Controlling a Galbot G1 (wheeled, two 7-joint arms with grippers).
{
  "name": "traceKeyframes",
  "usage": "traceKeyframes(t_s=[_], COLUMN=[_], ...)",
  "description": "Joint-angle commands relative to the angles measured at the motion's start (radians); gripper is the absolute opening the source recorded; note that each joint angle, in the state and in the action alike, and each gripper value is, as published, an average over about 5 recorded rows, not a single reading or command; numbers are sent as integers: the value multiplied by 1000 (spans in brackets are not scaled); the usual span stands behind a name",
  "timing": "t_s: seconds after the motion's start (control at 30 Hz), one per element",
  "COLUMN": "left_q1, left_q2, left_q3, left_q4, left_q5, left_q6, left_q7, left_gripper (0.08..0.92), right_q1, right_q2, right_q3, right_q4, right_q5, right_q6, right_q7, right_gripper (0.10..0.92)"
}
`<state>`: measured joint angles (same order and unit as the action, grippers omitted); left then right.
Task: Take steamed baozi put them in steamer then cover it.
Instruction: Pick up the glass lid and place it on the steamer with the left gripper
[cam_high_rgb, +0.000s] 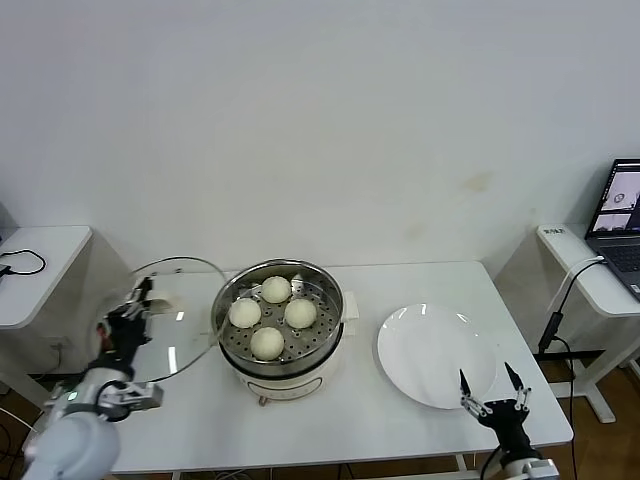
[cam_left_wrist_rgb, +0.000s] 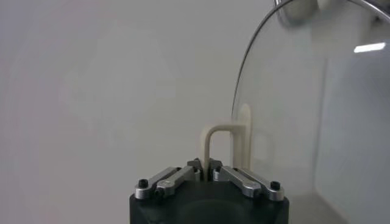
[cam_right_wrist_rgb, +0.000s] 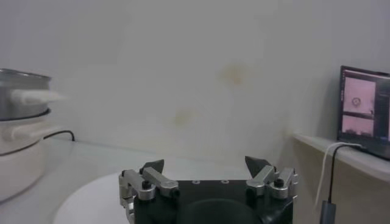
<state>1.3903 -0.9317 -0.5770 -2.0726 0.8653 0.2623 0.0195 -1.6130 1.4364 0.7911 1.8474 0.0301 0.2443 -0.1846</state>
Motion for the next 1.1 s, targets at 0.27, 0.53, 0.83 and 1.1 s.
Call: traceKeyframes(t_s=[0.27,0.53,0.83,1.1], left_q1=[-386,-482,-495,-515], left_q2=[-95,-159,-226,-271], left_q3=[494,575,638,646], left_q4=[71,91,132,187], left_q5=[173,336,445,470], left_q6=[254,329,349,348], left_q7=[159,277,350,355], left_gripper=[146,146,146,146], right_q1=[-1,16,19,16], right_q2=[66,90,103,101], right_q3=[-29,-66,-78,-76], right_q4=[-13,-30,-41,-50], right_q5=[-259,-269,-283,-286], right_q6=[1,-2,1,6], right_q7=[48,60,61,62], right_gripper=[823,823,823,823])
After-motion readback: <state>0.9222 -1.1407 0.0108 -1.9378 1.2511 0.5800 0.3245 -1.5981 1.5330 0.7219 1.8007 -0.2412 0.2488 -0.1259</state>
